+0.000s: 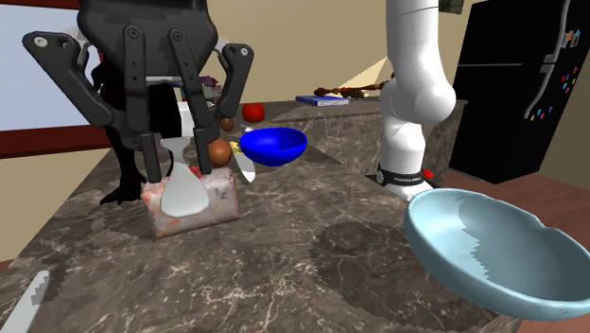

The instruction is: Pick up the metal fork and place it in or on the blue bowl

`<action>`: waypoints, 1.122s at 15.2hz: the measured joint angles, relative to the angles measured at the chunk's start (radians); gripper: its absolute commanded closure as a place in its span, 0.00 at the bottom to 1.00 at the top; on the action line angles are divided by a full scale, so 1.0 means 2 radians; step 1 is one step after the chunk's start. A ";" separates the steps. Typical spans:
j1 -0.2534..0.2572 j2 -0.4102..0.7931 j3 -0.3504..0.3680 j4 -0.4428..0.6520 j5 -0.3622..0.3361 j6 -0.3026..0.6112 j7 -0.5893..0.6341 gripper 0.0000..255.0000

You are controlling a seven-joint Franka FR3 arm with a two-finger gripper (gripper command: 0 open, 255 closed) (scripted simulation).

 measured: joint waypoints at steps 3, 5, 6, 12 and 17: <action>-0.018 -0.029 0.000 -0.017 0.024 -0.005 -0.023 1.00; -0.041 -0.070 -0.006 -0.048 0.058 -0.005 -0.060 1.00; -0.051 -0.095 -0.011 -0.068 0.078 -0.005 -0.081 1.00; -0.072 -0.211 -0.068 -0.168 0.162 -0.013 -0.194 1.00; -0.076 -0.281 -0.125 -0.236 0.191 -0.025 -0.274 1.00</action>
